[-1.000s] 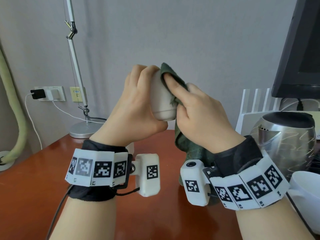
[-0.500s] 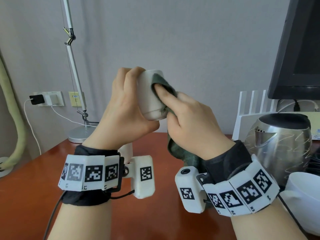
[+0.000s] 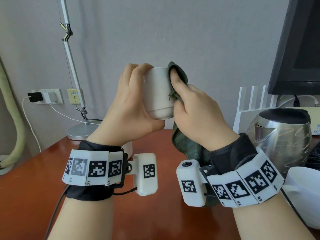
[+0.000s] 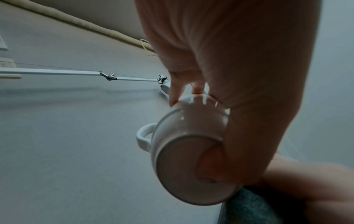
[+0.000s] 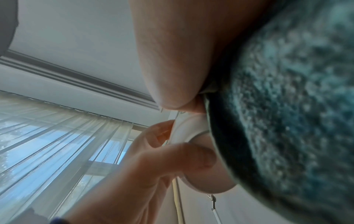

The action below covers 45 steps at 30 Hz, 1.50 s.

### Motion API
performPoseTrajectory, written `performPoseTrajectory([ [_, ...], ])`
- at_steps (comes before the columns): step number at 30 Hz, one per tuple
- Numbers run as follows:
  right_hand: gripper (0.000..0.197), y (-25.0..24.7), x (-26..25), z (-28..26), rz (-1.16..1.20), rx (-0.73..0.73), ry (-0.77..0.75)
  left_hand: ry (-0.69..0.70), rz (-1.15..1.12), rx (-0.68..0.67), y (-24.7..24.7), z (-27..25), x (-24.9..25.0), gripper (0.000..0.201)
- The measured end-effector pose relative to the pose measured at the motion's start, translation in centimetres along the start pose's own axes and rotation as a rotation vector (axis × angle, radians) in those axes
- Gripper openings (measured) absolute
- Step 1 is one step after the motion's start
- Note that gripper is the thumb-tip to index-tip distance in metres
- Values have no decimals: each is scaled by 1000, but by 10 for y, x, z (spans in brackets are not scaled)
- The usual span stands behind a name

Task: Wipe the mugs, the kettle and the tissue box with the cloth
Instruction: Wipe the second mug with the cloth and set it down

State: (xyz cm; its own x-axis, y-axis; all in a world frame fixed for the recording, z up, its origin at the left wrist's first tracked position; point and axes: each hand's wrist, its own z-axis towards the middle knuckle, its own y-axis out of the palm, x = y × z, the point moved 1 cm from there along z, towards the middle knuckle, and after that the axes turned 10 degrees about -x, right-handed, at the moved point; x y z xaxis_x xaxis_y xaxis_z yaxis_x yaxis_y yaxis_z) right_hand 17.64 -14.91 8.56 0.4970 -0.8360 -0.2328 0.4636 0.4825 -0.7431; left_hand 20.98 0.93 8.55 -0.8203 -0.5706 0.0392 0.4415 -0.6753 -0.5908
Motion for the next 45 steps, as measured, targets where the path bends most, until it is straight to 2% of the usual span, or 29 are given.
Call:
performPoseTrajectory([
  [5, 60, 0, 3, 1, 8, -19, 23, 3, -70, 0, 2, -1, -1, 82],
  [7, 64, -1, 2, 0, 12, 29, -8, -9, -125, 20, 3, -2, -2, 84],
  [9, 58, -2, 0, 0, 93, 131, -60, -54, -205, 74, 1, -4, -5, 89],
  [11, 44, -2, 1, -3, 220, 323, -112, -109, -255, 141, -1, -7, -7, 99],
  [13, 39, 0, 3, -3, 384, 487, -76, -150, -286, 189, -5, -10, -8, 107],
  [14, 42, -1, 4, -2, 484, 490, -17, -154, -289, 211, -6, -12, -9, 106],
  [15, 47, -1, 5, -1, 586, 428, 49, -152, -287, 233, -6, -12, -10, 103],
  [17, 70, -1, 7, 1, 733, 201, 119, -144, -295, 281, -6, -13, -11, 97],
  [19, 95, 0, 3, 0, 712, 21, 105, -120, -320, 301, -3, -11, -8, 91],
  [20, 99, 1, 0, 0, 667, -29, 85, -110, -349, 296, -2, -11, -5, 88],
  [22, 91, 3, -3, -1, 646, -81, 49, -93, -434, 278, 1, -9, 1, 84],
  [25, 78, 3, -4, 1, 849, -141, 15, -84, -506, 285, 3, -6, 7, 87],
  [28, 78, 1, -1, 3, 1058, -117, -33, -61, -494, 324, 4, -2, 12, 87],
  [31, 95, -2, -1, 3, 1127, -42, -74, -29, -367, 369, 4, 1, 15, 89],
  [34, 103, -4, 3, 1, 1011, 47, -104, -10, -148, 352, 0, 3, 15, 91],
  [37, 125, -5, 6, 0, 824, 119, -127, -32, -157, 278, -1, 4, 16, 96],
  [39, 129, -3, 7, 2, 727, 143, -146, -48, -162, 235, -1, 4, 17, 101],
  [42, 128, -2, 10, 4, 687, 139, -161, -63, -135, 217, -2, 3, 14, 97],
  [45, 103, -5, 15, 0, 671, 127, -226, -85, -146, 251, -5, 1, 7, 96],
])
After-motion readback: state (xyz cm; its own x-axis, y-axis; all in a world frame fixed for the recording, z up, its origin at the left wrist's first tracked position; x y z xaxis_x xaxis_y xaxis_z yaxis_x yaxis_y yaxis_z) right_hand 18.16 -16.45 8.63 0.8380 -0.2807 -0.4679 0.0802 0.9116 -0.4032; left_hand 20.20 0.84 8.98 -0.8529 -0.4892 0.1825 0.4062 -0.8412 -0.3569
